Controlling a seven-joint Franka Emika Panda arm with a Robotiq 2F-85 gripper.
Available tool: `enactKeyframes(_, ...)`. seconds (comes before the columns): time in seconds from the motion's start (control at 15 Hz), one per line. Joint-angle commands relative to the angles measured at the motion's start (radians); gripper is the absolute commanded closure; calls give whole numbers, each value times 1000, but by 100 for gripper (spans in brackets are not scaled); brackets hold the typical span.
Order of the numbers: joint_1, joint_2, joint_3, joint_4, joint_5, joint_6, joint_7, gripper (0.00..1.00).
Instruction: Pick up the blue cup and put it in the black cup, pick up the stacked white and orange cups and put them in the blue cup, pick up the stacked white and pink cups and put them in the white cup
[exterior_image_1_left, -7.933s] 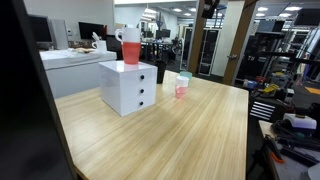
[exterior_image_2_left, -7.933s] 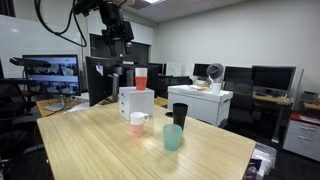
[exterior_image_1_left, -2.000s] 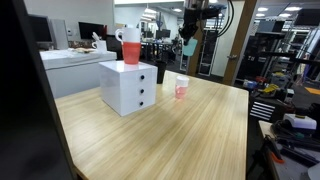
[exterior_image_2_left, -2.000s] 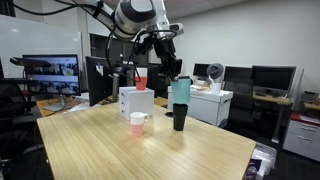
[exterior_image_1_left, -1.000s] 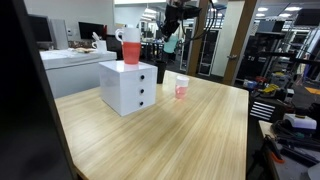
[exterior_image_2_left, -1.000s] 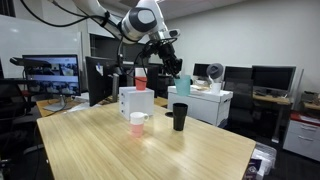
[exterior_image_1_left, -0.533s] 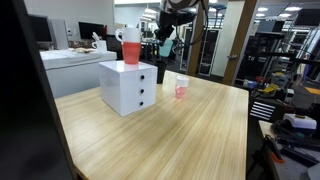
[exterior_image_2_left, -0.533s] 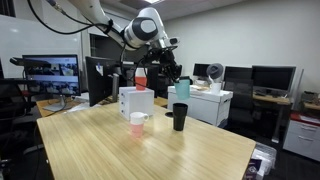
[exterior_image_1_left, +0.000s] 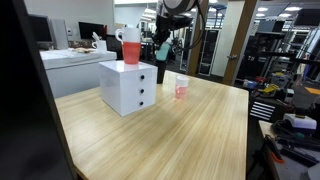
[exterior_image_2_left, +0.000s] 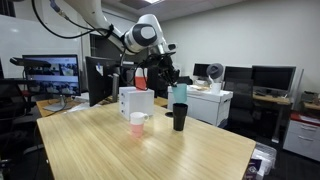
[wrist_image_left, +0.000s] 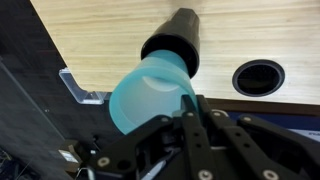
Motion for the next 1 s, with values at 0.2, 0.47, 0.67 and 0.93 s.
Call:
enactKeyframes(0.2, -7, 30, 1, -6, 37, 32, -47, 93)
enactKeyframes(0.47, -8, 45, 1, -1, 38, 36, -48, 92)
enactKeyframes(0.67, -12, 51, 0, 0, 42, 38, -49, 93)
enactKeyframes(0.93, -19, 59, -9, -6, 42, 38, -45, 92)
